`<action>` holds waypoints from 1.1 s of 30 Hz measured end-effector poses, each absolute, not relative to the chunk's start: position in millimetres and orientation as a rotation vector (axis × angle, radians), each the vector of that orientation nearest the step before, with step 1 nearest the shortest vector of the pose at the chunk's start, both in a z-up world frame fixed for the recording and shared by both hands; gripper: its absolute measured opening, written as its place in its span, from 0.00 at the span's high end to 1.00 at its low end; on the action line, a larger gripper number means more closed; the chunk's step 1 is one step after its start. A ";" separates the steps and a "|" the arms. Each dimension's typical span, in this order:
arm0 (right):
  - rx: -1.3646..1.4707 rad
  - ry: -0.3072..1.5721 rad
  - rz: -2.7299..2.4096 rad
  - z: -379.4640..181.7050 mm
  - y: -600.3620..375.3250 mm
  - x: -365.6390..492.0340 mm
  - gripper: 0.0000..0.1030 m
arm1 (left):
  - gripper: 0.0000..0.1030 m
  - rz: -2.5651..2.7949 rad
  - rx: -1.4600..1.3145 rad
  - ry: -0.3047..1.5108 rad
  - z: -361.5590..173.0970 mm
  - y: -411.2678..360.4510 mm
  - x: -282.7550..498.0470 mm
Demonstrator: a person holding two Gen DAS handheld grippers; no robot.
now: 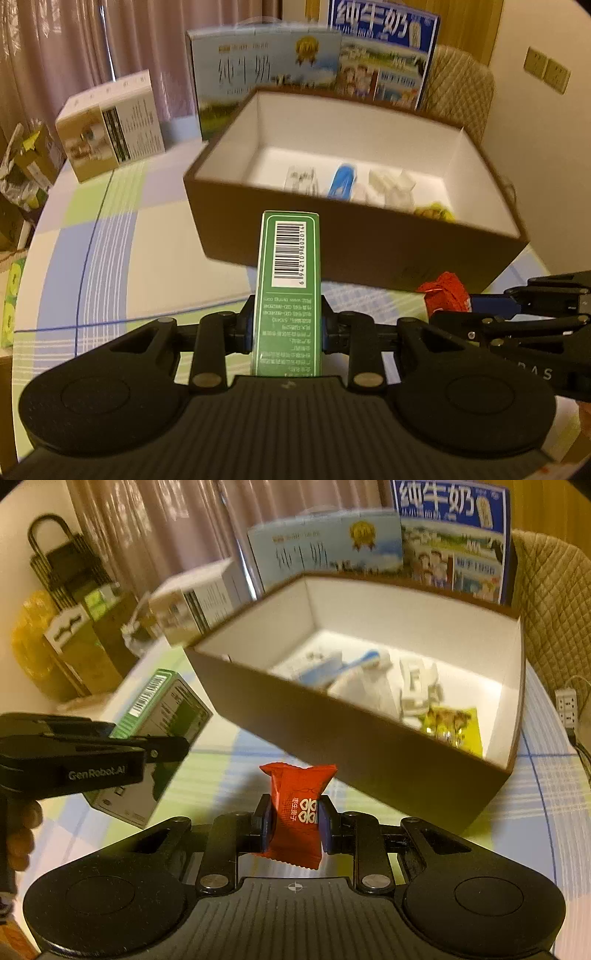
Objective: Organize objects
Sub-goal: 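Carry the green box with the left tool while the right carries the candy to the box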
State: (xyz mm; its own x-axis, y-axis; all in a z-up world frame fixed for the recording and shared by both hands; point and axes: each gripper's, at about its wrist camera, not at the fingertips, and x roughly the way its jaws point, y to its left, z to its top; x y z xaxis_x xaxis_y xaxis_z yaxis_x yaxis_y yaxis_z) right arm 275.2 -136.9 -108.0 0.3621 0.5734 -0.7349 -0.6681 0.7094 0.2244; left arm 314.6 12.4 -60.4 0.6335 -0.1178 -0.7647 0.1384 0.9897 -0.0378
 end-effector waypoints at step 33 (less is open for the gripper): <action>-0.235 0.853 0.657 -73.0 -162.5 488.5 0.79 | 0.75 -0.172 0.267 0.944 -43.0 -37.8 539.7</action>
State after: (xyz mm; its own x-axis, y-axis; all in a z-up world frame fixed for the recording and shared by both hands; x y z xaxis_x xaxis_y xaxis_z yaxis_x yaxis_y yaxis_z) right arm 488.5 -162.5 -73.0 0.4764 0.4411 -0.7606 -0.6225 0.7801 0.0625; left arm 539.7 -37.8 -43.0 0.5767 -0.0292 -0.8164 0.2607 0.9537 0.1501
